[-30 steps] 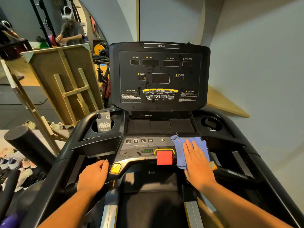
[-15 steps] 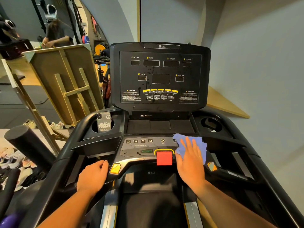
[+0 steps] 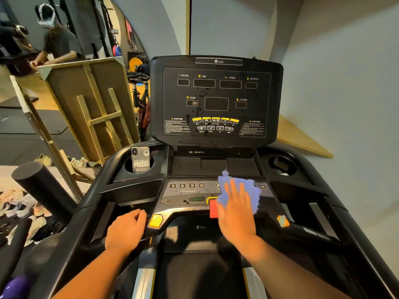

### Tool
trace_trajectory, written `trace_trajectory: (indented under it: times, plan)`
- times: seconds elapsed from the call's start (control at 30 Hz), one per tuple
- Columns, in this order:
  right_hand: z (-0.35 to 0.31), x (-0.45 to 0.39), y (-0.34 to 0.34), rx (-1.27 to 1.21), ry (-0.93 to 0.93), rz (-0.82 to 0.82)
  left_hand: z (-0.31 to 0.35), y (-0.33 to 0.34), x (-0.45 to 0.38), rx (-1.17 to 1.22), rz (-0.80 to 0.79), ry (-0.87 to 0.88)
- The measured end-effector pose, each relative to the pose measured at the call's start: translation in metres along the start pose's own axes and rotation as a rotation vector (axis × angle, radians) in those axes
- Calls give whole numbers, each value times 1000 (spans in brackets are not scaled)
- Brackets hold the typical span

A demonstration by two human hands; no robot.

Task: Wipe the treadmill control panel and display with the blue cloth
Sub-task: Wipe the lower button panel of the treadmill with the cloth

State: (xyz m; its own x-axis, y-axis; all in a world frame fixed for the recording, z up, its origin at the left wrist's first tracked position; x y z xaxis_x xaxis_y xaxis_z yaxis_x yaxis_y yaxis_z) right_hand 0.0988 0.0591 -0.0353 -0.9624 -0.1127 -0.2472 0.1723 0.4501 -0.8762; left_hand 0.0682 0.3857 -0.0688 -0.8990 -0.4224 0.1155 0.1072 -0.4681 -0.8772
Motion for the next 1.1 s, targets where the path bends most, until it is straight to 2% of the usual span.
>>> trace_trajectory:
  times: [0.1, 0.2, 0.27, 0.37, 0.43, 0.47, 0.53, 0.63, 0.7, 0.77, 0.83, 0.97, 1.03, 1.1]
  plan:
    - [-68, 5, 30, 7, -388, -247, 1, -1, 0, -2, 2, 2]
    - [-52, 8, 28, 113, -634, -265, 2, -2, 2, -9, 2, -1]
    - [-10, 7, 18, 135, -590, -218, 2, -4, 1, -22, 16, -9]
    - [34, 9, 1, 20, -246, -121, 2, -4, 2, -29, 24, -6]
    - [19, 6, 4, 120, -42, 8, 2, -5, 2, -17, 23, -3]
    - [0, 3, 9, 138, -4, 62, 2, -6, 2, -11, 23, -3]
    - [-54, -4, 30, 81, -84, 14, 1, -6, 3, -2, 26, -9]
    - [-113, 5, 61, 76, -458, -223, 1, -7, 2, -5, 35, -16]
    - [-103, 13, 60, 124, -655, -278, 1, -7, 2, 0, 28, -11]
    - [-76, 15, 52, 218, -772, -292, 2, -7, 3, 7, 19, -8]
    - [-52, 5, 39, 235, -705, -250, 2, -8, 4, 8, 17, -16]
    - [-72, -26, 43, 186, -238, -126, 1, -9, 3, -1, 15, -30]
    - [-109, -28, 53, 151, -253, -138, 2, -10, 5, -6, 27, -39]
    - [-134, -17, 67, 157, -447, -243, 3, -11, 5, -7, 34, -40]
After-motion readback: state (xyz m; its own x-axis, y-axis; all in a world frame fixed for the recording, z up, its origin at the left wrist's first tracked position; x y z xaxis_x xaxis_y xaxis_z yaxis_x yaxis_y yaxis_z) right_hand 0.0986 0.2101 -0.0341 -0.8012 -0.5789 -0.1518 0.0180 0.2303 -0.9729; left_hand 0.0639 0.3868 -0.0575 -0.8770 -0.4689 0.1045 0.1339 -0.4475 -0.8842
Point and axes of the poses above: each hand's wrist, its own x-axis away from the middle knuckle, its own y-axis out of the palm, z = x × y, the point moved 8 cm from there along -x, towards the middle knuckle, and after that the axes turned 9 degrees about -y, right-handed, at the moved point
